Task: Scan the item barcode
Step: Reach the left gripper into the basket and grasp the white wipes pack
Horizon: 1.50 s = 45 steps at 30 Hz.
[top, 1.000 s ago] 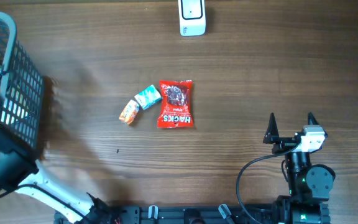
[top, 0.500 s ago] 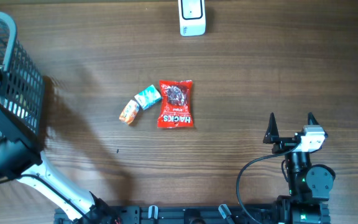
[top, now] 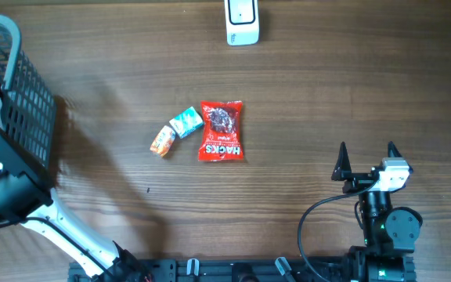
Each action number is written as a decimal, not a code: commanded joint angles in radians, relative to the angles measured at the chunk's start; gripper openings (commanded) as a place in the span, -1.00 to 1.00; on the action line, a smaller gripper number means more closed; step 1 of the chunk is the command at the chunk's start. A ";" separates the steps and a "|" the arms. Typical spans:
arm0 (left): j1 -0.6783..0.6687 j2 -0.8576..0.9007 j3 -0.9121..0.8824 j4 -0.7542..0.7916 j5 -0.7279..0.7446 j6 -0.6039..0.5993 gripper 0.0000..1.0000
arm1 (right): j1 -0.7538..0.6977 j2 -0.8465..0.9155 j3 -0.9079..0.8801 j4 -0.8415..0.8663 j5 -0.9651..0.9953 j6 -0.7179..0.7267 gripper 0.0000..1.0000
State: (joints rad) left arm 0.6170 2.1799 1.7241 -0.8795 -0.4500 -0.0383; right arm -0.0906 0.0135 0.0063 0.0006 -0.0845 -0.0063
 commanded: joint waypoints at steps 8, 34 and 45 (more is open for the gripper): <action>-0.010 -0.574 -0.003 0.061 0.232 -0.180 -0.92 | -0.002 -0.004 -0.001 0.002 0.007 -0.013 0.99; 0.061 -0.248 -0.004 0.021 0.318 -0.179 1.00 | -0.002 -0.004 -0.001 0.002 0.007 -0.013 0.99; 0.075 -0.005 -0.004 0.058 0.331 -0.126 0.89 | -0.002 -0.004 -0.001 0.002 0.007 -0.013 0.99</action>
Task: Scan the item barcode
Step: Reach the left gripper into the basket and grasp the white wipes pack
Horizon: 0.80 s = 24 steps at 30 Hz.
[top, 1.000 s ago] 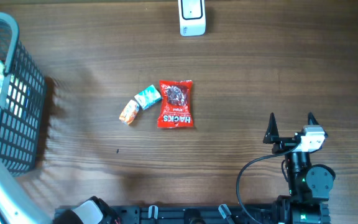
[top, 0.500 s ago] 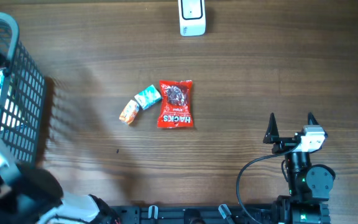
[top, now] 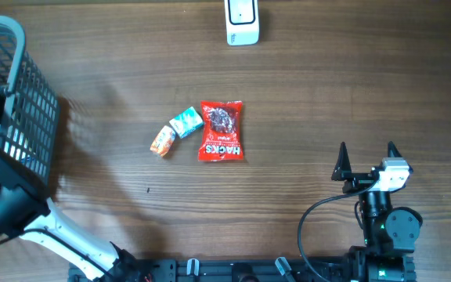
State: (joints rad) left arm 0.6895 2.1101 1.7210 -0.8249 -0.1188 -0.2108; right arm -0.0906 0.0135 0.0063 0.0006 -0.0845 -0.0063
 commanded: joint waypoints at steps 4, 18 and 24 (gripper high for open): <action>0.003 0.124 -0.001 0.011 0.064 0.116 1.00 | -0.002 -0.004 -0.001 0.002 0.007 -0.013 0.99; 0.007 0.162 -0.005 0.010 -0.412 0.113 -0.92 | -0.002 -0.004 -0.001 0.002 0.007 -0.013 0.99; -0.061 0.137 -0.004 0.014 -0.565 0.079 -0.92 | -0.002 -0.004 -0.001 0.002 0.007 -0.013 0.99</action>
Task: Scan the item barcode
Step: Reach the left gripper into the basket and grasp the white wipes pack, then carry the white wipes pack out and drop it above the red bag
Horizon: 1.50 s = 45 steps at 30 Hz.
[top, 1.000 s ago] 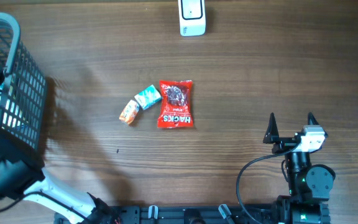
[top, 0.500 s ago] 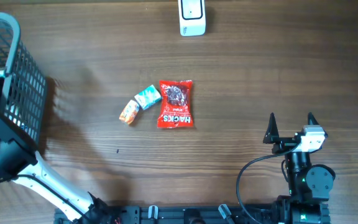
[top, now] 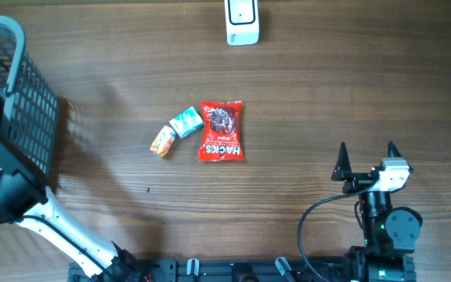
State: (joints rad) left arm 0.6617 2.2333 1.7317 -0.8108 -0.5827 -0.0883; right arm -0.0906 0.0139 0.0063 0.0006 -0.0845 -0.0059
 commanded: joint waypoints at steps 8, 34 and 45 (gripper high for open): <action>-0.157 -0.320 -0.015 0.092 -0.119 -0.080 -0.92 | -0.002 -0.005 -0.001 0.002 0.007 -0.013 0.99; -0.803 -0.740 -0.097 -0.207 0.884 -0.312 -0.92 | -0.002 -0.005 -0.001 0.002 0.007 -0.013 1.00; -0.894 -0.478 -0.146 -0.211 0.874 -0.312 0.50 | -0.002 -0.005 -0.001 0.002 0.007 -0.013 0.99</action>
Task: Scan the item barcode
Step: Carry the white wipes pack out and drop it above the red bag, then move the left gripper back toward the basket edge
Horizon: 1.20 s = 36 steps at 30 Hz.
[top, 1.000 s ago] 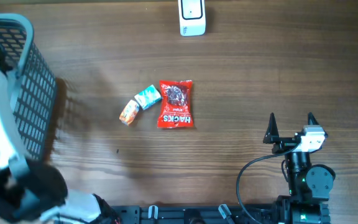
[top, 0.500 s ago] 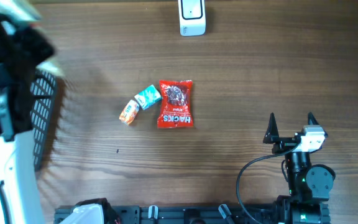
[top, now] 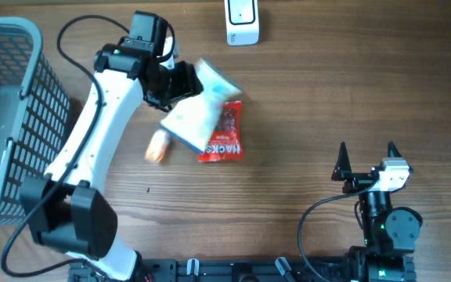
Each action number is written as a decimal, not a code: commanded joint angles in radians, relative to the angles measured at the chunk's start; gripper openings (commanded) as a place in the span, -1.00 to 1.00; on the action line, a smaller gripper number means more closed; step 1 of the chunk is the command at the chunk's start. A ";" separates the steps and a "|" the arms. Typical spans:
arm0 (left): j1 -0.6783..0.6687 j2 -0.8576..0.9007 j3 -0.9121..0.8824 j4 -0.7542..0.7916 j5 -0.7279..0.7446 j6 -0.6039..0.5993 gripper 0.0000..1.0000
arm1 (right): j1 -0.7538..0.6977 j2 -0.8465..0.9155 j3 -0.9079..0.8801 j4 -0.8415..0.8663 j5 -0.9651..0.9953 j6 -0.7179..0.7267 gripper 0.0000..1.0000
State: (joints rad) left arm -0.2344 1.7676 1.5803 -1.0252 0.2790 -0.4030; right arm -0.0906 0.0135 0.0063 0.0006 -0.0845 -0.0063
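Observation:
My left gripper (top: 185,81) is shut on a white and light-blue packet (top: 198,110), which is blurred and hangs over the middle of the table. The packet hides the top left of the red HACKS bag (top: 229,141). At the table's far edge, just beyond the packet, stands the white scanner (top: 242,21). No barcode can be made out. Near the front right my right gripper (top: 366,147) is open with nothing between its fingers.
A grey wire basket (top: 22,117) fills the left edge. A small orange sweet (top: 156,146) lies left of the red bag. The left arm (top: 92,133) stretches diagonally from the front left across the table.
The left arm was at the basket at the left edge; now it reaches over the middle of the table, shut on a white and blue packet. The small teal sweet is now hidden. The right arm is unchanged.
At all three earlier moments the left arm stayed at the basket on the left, shifting slightly, while the red bag and two sweets lay untouched. Now it holds a packet above those items, below the scanner. The right arm never moved.

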 commanded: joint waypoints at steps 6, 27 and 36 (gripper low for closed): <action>0.085 -0.142 0.053 -0.011 -0.084 0.006 0.48 | -0.002 -0.004 -0.001 0.002 0.007 -0.013 0.98; 0.483 -0.168 0.052 -0.013 -0.666 0.006 -0.92 | -0.002 -0.004 -0.001 0.002 0.007 -0.013 0.99; 0.511 -0.169 0.053 0.013 -0.607 0.006 -0.92 | -0.002 -0.004 -0.001 0.002 0.007 -0.013 1.00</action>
State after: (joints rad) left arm 0.2695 1.5951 1.6234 -1.0203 -0.3603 -0.3988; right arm -0.0906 0.0135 0.0063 0.0006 -0.0845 -0.0063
